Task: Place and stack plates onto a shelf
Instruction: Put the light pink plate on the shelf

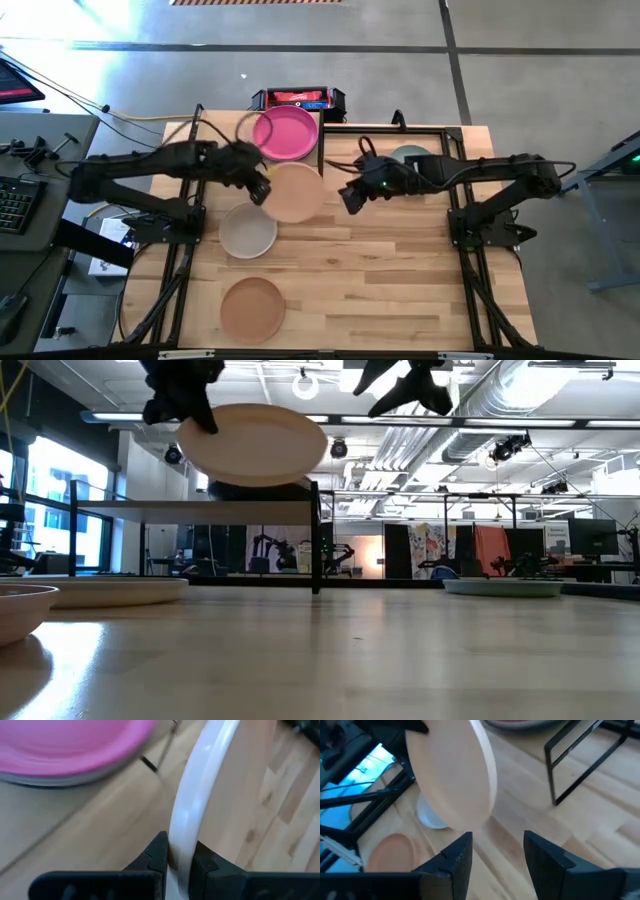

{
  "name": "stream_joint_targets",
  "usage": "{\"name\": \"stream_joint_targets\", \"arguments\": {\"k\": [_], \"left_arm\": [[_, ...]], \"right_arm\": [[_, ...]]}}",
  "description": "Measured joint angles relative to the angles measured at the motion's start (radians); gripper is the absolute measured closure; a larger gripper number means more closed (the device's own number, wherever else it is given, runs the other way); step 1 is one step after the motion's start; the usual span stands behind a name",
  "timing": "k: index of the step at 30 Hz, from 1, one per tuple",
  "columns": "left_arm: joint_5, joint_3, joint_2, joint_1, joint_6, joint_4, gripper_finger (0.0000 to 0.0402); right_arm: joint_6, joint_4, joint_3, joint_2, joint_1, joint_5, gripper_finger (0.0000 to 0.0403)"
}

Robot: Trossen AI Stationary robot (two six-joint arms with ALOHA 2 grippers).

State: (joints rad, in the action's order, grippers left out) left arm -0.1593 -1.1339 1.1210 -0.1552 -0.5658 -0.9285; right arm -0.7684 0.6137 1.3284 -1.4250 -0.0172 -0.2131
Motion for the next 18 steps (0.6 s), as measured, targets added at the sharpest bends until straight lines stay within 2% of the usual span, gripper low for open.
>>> {"name": "stream_joint_targets", "arguments": {"k": [6,18], "left_arm": [[-0.004,0.0,-0.109,-0.119,0.002,-0.007,0.0375],[-0.121,0.0,-0.244,-0.4,0.001,-0.063,0.0374]], "right_arm": [[0.098,0.002,0.0,0.0,0.062,0.005,0.0246],[0.28,0.002,0.0,0.0,0.222,0.035,0.0245]]}}
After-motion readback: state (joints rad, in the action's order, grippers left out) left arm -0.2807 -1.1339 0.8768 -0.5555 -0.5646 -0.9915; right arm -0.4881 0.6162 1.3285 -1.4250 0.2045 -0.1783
